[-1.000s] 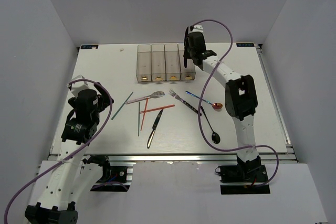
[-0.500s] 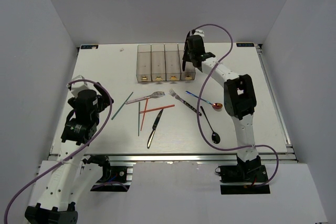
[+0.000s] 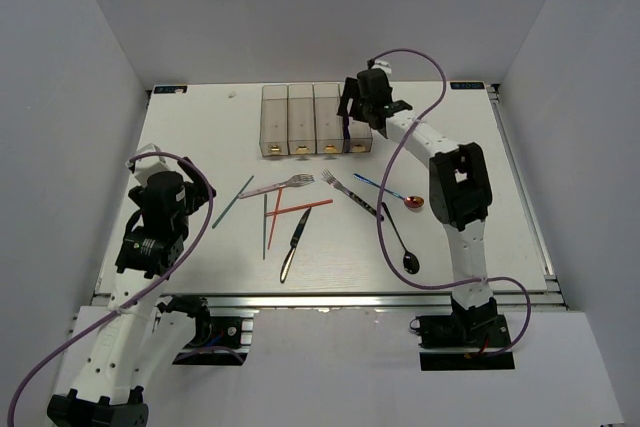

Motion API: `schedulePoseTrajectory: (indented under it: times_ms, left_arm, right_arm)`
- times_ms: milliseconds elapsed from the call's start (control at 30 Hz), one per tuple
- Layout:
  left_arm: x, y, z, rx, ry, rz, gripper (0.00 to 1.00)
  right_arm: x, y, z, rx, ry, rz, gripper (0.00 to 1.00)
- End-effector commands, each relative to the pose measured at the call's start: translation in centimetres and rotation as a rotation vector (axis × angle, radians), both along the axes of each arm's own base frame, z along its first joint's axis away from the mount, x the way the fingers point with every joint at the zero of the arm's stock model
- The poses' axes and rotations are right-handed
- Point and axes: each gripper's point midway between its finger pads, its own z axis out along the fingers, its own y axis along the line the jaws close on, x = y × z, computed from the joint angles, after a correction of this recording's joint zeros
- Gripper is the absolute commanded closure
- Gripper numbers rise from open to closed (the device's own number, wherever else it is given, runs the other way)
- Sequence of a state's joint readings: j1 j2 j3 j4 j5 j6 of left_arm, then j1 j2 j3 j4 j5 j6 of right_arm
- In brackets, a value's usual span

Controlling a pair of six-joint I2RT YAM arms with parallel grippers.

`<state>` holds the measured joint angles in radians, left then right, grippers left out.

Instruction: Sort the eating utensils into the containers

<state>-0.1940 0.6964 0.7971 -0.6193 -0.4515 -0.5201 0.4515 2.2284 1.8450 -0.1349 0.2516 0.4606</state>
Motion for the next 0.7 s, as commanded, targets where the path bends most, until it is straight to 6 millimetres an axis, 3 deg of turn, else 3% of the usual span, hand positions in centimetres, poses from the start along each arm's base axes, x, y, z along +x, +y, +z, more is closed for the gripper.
schedulePoseTrajectory:
  times_ms: [0,33,167,200,267,300,333,367,400,433,467,500,533,567,600,667]
  left_arm:
    - [0.1,-0.1,0.4,-0.002,-0.019,-0.009,0.02]
    - [0.2,-0.2,0.4,-0.002,-0.018,-0.011,0.02]
    - [0.8,-1.5,0.2,-0.02,-0.006,-0.084,0.02]
    - [1.0,-2.1,-0.1,-0.019,0.006,-0.12,0.02]
    - [1.4,-3.7,-0.7,-0.04,0.039,-0.192,0.02]
    - [1.7,-4.2,-0.2,-0.044,0.036,-0.202,0.02]
    - [1.2,-4.5,-0.8,-0.04,0.084,-0.203,0.02]
    - [1.2,-6.1,-1.8,-0.041,0.15,-0.241,0.02]
    - [1.3,-7.4,-1.0,-0.076,0.159,-0.261,0.02]
    - [0.3,-9.8,-2.0,-0.07,0.219,-0.333,0.02]
    - [0.0,-11.0,-3.1,-0.054,0.276,-0.345,0.02]
    - [-0.1,-11.3,-3.5,-0.031,0.287,-0.305,0.02]
    - [-1.2,-13.6,-4.9,0.013,0.346,-0.372,0.02]
    - [-1.8,-14.3,-5.2,0.021,0.355,-0.399,0.02]
    - [-2.3,-15.3,-7.1,0.05,0.42,-0.426,0.02]
    - [-4.0,-17.4,-10.0,0.074,0.494,-0.521,0.02]
  right_arm:
    - [-0.2,0.1,11.4,0.062,-0.172,-0.019,0.15]
    - [-1.2,1.0,12.1,0.048,-0.174,-0.016,0.15]
    - [-6.3,0.1,13.9,-0.085,-0.148,-0.132,0.11]
    - [-8.7,-1.2,13.4,-0.115,-0.105,-0.151,0.11]
    - [-11.5,-1.4,12.3,-0.079,-0.052,-0.119,0.11]
    - [-13.7,-2.6,11.5,-0.071,-0.042,-0.101,0.11]
    - [-15.0,-2.8,11.2,-0.06,-0.031,-0.063,0.11]
    - [-16.2,-3.4,10.7,-0.077,-0.023,-0.031,0.11]
    - [-17.9,-4.0,11.8,-0.055,-0.032,0.005,0.11]
    - [-19.3,-5.3,9.8,-0.089,0.015,0.016,0.11]
    - [-20.2,-5.9,9.4,-0.099,0.034,0.02,0.11]
    - [-21.3,-6.8,10.2,-0.097,0.022,0.022,0.11]
    - [-22.8,-7.5,8.6,-0.12,0.07,0.048,0.11]
    - [-23.7,-7.6,8.4,-0.121,0.08,0.073,0.11]
    - [-24.7,-8.0,9.2,-0.112,0.067,0.093,0.11]
    - [-26.7,-8.7,8.0,-0.123,0.113,0.126,0.11]
